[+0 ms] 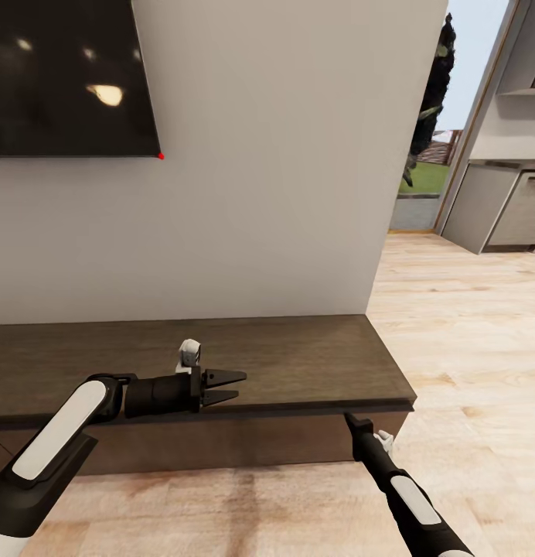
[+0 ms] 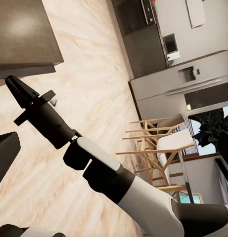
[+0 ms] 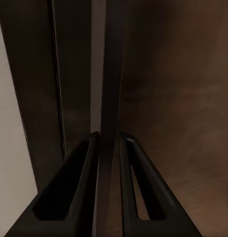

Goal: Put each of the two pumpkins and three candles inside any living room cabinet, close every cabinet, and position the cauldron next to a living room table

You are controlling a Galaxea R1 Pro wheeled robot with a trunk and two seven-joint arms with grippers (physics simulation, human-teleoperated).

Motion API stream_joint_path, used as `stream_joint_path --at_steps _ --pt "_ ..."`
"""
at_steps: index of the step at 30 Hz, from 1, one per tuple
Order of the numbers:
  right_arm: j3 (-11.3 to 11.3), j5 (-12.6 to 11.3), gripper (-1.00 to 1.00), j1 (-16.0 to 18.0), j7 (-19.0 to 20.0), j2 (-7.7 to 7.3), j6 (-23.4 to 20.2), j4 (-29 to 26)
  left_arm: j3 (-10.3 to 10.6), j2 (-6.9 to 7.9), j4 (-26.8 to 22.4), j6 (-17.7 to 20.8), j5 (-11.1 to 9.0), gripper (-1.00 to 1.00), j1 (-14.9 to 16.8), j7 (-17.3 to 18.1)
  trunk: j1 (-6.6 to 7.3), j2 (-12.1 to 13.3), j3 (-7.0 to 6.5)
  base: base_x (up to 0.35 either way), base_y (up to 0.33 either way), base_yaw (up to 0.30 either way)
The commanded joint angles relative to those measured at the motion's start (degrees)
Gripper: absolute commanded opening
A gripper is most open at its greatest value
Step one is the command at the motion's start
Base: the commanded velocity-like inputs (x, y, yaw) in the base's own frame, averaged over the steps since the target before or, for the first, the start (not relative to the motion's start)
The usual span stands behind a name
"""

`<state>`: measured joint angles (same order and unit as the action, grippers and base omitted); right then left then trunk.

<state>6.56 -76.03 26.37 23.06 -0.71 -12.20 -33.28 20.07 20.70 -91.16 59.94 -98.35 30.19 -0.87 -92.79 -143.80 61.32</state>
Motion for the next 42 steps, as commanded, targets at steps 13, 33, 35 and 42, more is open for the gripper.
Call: stream_joint_path --at_steps 13,33,35,42 --pt "0.3 -0.3 -1.00 0.0 -0.1 0.01 -0.5 0.6 0.1 0.04 0.0 0.1 -0.2 1.00 0.0 -0.1 0.00 0.0 0.06 0.000 0.000 0.000" --pt "0.3 -0.3 -1.00 0.0 0.0 0.01 -0.5 0.6 0.1 0.04 -0.1 0.1 -0.2 1.00 0.0 -0.1 0.00 0.0 0.06 -0.201 0.000 0.000" --pt "0.3 -0.3 -1.00 0.0 0.0 0.01 -0.5 0.6 0.1 0.04 -0.1 0.1 -0.2 1.00 0.0 -0.1 0.00 0.0 0.06 -0.252 0.000 0.000" --pt "0.3 -0.3 -1.00 0.0 0.0 0.06 -0.2 0.6 0.1 0.04 -0.1 0.1 -0.2 1.00 0.0 -0.1 0.00 0.0 0.06 -0.251 0.000 0.000"
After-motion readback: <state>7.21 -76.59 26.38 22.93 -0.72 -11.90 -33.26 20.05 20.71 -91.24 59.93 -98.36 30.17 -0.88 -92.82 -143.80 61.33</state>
